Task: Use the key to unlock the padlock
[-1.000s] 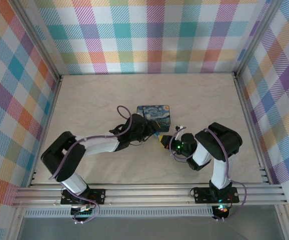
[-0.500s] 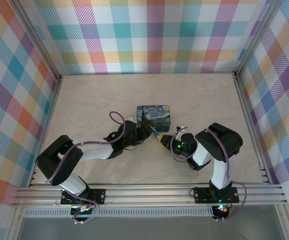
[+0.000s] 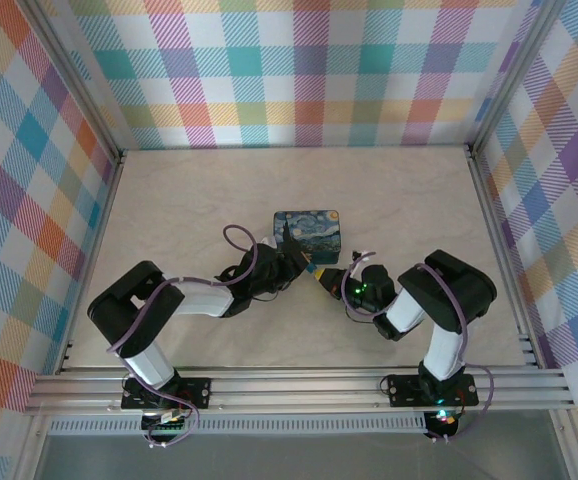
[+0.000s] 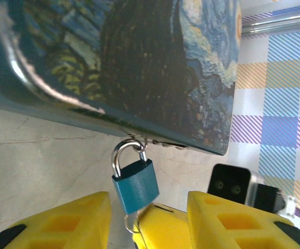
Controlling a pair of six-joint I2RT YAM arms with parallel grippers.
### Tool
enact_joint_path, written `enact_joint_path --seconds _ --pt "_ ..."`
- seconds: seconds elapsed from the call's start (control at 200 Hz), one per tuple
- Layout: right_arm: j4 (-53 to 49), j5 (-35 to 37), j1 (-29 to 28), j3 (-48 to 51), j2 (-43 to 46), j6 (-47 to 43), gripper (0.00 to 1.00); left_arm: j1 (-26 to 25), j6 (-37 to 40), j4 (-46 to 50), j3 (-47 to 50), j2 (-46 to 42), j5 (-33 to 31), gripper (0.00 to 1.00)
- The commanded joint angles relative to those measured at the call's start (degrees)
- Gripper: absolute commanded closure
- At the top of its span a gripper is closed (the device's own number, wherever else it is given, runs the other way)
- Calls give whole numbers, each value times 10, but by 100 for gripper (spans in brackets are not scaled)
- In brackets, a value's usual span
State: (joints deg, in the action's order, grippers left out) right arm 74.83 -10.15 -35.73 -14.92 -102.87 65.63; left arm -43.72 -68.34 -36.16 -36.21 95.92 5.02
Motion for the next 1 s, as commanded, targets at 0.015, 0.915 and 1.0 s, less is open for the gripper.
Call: enact_joint_path --seconds 0.015,0.915,1.0 --pt "-22 -5 -7 -13 24 4 100 2 -14 -30 -5 17 1 58" --pt "-55 1 -21 -24 43 40 100 -10 -54 -53 -44 79 -3 79" --pt "-53 5 -22 -21 43 40 94 -11 -50 -42 -46 75 -4 87"
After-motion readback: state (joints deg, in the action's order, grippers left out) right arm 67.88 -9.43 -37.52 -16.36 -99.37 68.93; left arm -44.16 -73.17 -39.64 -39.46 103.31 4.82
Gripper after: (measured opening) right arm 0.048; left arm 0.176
